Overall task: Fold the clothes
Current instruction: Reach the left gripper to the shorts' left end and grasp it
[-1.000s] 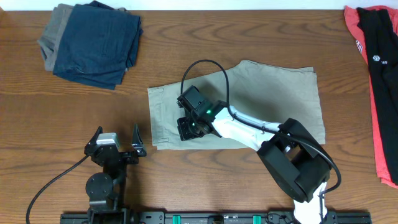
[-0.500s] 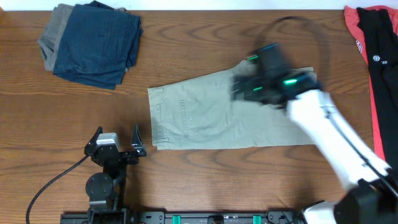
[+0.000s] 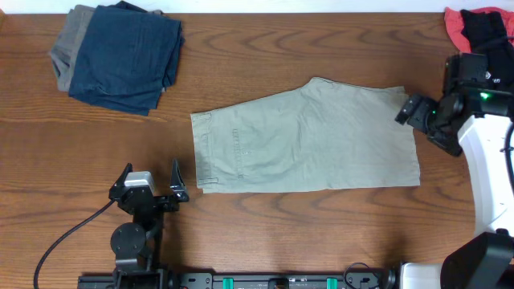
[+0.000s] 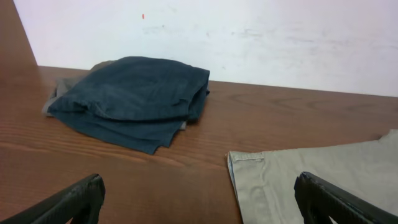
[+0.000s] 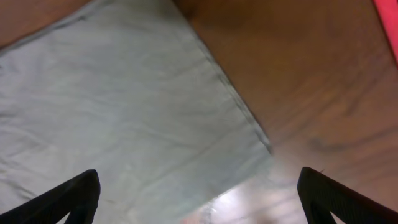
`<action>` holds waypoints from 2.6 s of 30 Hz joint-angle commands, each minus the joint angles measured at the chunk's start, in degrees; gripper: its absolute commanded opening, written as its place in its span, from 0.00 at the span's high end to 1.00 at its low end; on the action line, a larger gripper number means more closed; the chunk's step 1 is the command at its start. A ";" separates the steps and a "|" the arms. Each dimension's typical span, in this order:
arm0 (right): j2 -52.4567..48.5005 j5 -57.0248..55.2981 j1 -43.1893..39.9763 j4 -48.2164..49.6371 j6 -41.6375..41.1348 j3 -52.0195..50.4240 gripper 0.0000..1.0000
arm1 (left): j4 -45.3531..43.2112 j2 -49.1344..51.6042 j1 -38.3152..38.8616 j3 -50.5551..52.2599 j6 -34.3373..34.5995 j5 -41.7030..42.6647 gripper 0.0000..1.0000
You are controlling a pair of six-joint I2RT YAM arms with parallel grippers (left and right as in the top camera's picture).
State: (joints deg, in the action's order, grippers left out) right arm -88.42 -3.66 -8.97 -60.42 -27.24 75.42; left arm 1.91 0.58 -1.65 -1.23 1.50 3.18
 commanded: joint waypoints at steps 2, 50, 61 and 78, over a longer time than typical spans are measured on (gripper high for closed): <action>0.66 -0.44 -0.72 -0.22 0.74 0.28 0.01 | 1.90 -0.35 -0.04 1.01 0.09 -0.24 0.02; 0.66 -0.44 -0.72 -0.24 0.74 0.28 0.01 | 50.01 66.64 0.13 -61.68 1.33 23.21 0.02; 0.66 -0.44 -0.72 -0.24 0.74 0.28 0.01 | 52.50 90.64 0.13 -64.19 1.57 23.34 0.02; 0.66 -0.44 -0.59 -0.24 0.74 0.28 0.01 | 42.99 100.15 0.13 -62.69 1.92 23.32 0.02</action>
State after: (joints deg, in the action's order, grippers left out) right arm -88.40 -3.64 -9.26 -60.60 -26.92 75.37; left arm 45.45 100.07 -1.61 -64.66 4.21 26.74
